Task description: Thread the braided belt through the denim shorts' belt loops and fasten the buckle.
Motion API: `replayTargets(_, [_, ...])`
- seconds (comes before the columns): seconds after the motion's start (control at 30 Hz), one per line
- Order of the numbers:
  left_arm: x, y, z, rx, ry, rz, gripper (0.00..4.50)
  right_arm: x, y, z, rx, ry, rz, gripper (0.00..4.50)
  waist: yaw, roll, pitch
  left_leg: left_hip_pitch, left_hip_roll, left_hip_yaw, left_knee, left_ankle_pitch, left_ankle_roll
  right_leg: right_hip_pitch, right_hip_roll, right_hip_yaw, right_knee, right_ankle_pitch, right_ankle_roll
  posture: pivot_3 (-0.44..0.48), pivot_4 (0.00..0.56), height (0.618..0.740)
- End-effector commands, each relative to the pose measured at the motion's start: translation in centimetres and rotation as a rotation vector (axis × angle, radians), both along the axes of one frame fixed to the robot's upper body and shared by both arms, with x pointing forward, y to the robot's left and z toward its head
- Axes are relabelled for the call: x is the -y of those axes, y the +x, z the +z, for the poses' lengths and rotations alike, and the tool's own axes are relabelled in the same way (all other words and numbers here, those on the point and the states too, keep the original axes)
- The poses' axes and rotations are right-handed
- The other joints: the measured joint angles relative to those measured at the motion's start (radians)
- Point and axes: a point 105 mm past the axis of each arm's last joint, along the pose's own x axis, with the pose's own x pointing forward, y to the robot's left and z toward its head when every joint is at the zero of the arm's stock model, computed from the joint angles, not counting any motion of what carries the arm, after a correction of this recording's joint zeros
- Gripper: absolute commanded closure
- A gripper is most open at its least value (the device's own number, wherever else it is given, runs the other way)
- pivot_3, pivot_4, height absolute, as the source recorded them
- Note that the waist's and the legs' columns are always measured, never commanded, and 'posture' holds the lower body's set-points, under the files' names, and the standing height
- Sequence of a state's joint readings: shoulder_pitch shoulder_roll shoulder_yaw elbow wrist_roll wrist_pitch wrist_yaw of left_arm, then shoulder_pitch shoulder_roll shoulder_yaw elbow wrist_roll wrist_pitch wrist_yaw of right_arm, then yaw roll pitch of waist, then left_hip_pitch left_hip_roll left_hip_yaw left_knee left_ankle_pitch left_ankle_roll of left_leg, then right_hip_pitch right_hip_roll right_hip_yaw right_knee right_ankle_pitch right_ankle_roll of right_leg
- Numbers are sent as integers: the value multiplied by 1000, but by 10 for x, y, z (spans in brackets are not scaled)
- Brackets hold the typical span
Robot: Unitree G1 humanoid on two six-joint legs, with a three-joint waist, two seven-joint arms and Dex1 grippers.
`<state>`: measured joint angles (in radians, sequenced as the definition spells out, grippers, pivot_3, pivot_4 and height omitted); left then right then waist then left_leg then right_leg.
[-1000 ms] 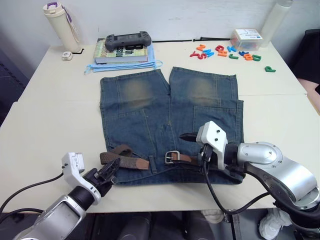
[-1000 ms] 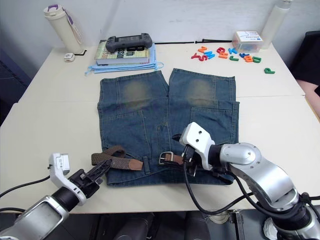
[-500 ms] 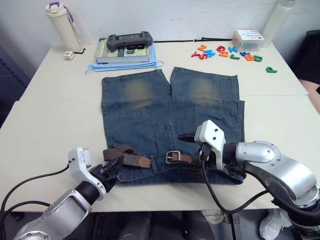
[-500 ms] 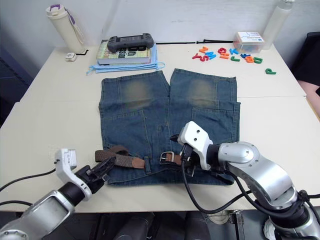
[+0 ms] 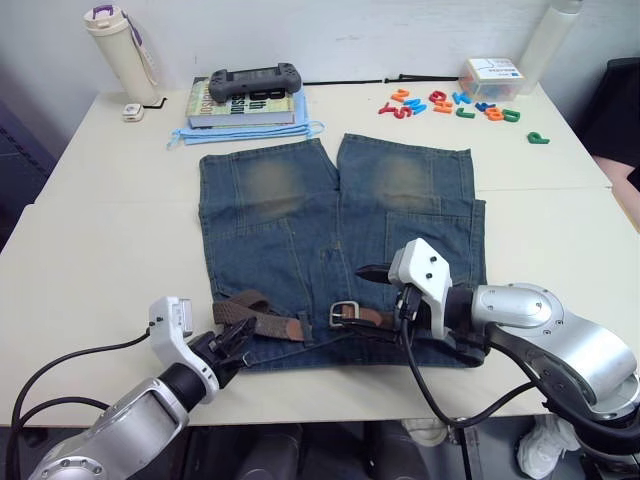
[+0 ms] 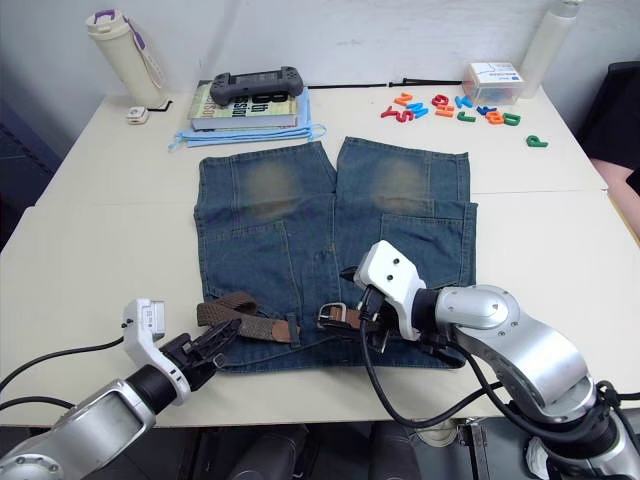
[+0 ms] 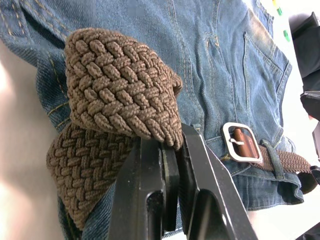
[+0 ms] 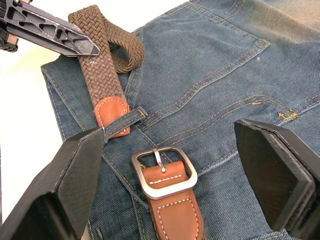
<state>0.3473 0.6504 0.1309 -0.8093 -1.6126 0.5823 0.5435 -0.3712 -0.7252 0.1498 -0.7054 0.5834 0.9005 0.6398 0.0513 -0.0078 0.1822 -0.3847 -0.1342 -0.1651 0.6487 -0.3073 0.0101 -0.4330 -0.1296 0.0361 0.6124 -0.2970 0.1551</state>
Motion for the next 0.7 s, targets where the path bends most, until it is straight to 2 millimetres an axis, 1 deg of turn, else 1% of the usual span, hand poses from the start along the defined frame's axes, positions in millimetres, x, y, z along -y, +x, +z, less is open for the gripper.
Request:
replayTargets(0.03, [5,0,4,12,-16,-27,4500,-3,-3,12,51,22,14,62,0,0,0,0,0,0,0,0,0,0,0,0,0,0,0,0,150,730])
replayTargets(0.1, [11,4,0,-5,-43,-35,4500,-4,-4,11,52,23,13,62,1,0,0,0,0,0,0,0,0,0,0,0,0,0,0,0,150,730])
replayTargets(0.17, [13,7,-10,-65,-85,-26,4500,-5,-4,10,58,14,16,62,2,0,0,0,0,0,0,0,0,0,0,0,0,0,0,0,150,730])
replayTargets(0.4, [19,10,-23,-123,-134,-35,4500,-13,-10,9,156,-34,74,62,-1,0,0,1,0,1,0,0,0,0,0,1,0,1,0,0,150,730])
replayTargets(0.6, [19,16,-22,-118,-161,-31,4500,-24,-15,-7,282,-129,136,62,0,-1,-1,1,0,1,1,0,0,1,1,1,1,1,1,0,150,730])
replayTargets(0.7, [20,15,-23,-122,-154,-42,4500,-29,-18,-18,292,-150,160,62,0,-1,-1,2,0,1,1,0,0,1,1,1,1,1,1,0,150,730])
